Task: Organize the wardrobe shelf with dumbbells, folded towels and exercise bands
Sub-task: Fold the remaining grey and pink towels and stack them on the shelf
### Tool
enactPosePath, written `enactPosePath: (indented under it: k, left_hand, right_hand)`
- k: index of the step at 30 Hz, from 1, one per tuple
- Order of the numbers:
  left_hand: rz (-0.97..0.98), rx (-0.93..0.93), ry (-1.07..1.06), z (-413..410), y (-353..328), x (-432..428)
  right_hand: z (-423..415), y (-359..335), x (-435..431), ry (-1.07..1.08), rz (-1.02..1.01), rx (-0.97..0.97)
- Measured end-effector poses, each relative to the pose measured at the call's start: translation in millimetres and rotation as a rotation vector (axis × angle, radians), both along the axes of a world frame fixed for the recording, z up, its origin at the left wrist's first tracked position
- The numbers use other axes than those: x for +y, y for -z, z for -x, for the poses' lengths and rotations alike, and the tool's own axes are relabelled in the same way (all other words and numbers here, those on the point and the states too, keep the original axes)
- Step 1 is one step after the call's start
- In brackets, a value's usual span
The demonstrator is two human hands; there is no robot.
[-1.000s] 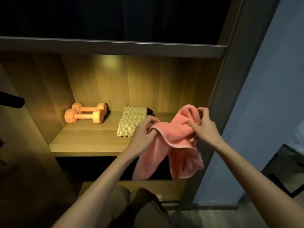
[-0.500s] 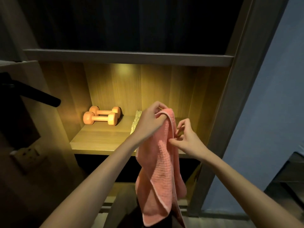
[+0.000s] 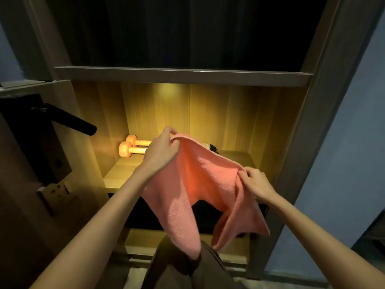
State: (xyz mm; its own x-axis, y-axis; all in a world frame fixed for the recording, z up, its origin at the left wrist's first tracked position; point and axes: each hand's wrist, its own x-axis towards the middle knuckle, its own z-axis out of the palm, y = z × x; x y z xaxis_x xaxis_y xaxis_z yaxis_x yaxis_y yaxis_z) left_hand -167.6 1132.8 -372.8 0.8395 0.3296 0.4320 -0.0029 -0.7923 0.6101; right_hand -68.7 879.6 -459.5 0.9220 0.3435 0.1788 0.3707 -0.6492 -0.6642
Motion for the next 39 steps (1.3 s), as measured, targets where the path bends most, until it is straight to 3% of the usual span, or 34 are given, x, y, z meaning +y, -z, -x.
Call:
enactPosePath:
  k: [3, 10, 14, 17, 21, 26, 30, 35, 39]
  left_hand:
    - [-0.022, 0.220, 0.037, -1.4, 7.2, 9.3]
    - [0.002, 0.243, 0.426, -8.1, 9.0, -18.3]
    - [-0.054, 0.179, 0.377, -18.8, 10.3, -29.8]
    - [-0.034, 0.148, 0.269, -25.8, 13.0, -23.5]
    - [0.134, 0.081, 0.127, -32.2, 14.5, 1.0]
    - [0.330, 0.028, -0.043, -33.6, 24.3, 33.6]
    - [0.486, 0.030, -0.098, -33.4, 31.8, 42.9]
    - [0.857, 0.200, 0.048, -34.4, 28.3, 37.8]
    - [0.920, 0.240, 0.126, -32.4, 24.3, 23.7]
  right_hand:
    - [-2.0, -25.5, 9.0, -0.024, -0.120, -0.113]
    - [11.2, -82.8, 37.5, -0.392, -0.018, -0.193]
    - [15.2, -86.2, 46.5, -0.406, -0.081, -0.210]
    - [7.7, -81.1, 41.7, -0.397, -0.052, -0.119]
    - [-6.5, -66.3, 23.9, -0.476, 0.057, 0.129]
    - [-18.6, -47.7, 8.7, -0.413, 0.101, 0.142]
    - [-24.6, -42.0, 4.7, -0.320, -0.072, 0.167]
    - [-22.7, -47.5, 20.7, -0.122, -0.325, 0.057]
    - [-10.1, -53.5, 35.2, -0.219, -0.440, 0.183]
